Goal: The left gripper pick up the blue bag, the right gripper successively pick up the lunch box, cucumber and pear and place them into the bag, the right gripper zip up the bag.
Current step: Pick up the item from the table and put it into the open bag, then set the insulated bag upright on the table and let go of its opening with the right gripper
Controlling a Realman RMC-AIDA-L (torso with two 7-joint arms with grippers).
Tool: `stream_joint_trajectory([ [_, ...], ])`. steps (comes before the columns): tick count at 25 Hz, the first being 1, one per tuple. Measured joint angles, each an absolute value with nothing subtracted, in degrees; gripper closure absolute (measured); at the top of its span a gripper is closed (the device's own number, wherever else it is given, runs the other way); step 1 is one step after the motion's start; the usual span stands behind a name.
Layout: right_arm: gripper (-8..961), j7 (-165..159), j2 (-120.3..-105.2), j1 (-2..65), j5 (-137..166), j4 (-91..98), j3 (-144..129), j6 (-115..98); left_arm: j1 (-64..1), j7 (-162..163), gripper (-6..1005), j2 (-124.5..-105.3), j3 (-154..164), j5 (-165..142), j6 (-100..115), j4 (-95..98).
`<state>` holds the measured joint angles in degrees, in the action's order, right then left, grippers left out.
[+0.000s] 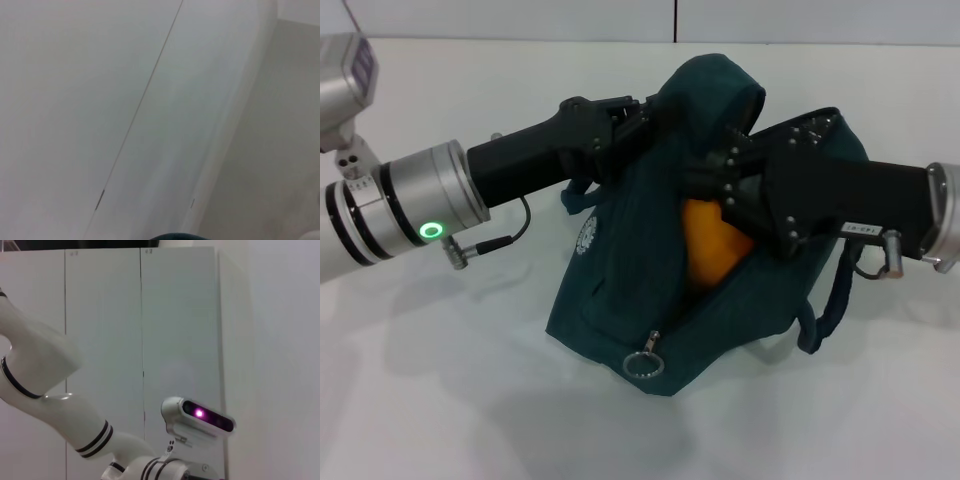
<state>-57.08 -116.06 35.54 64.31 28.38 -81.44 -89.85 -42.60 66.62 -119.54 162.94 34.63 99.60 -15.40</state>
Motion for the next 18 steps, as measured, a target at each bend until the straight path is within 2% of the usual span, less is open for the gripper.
stream_joint_trajectory([
  [6, 872, -57.2, -115.86, 35.0, 63.7, 28.8, -81.3, -90.0, -42.7, 66.6, 825, -119.53, 162.9, 35.2, 98.4, -15.2],
  [8, 686, -57.0, -115.50, 34.5, 62.5, 29.1, -81.2, -90.7, -42.7, 66.6, 824, -119.52, 162.9, 35.4, 98.4, -15.1],
  [11, 614, -57.6, -114.37, 32.1, 61.9, 31.2, -79.8, -94.2, -42.6, 66.6, 823, -119.52, 162.9, 35.8, 98.1, -15.1],
  [13, 566, -59.2, -112.68, 29.5, 63.1, 34.1, -78.9, -97.3, -42.4, 66.6, 823, -119.52, 162.9, 36.2, 97.6, -15.1],
  [16, 494, -64.4, -108.70, 25.7, 67.4, 39.3, -77.7, -100.8, -42.4, 66.6, 822, -119.51, 162.9, 36.5, 96.6, -15.1],
  [18, 446, -67.4, -106.87, 24.9, 71.6, 39.9, -75.4, -102.4, -42.4, 66.6, 821, -119.48, 162.9, 36.6, 96.3, -15.1],
])
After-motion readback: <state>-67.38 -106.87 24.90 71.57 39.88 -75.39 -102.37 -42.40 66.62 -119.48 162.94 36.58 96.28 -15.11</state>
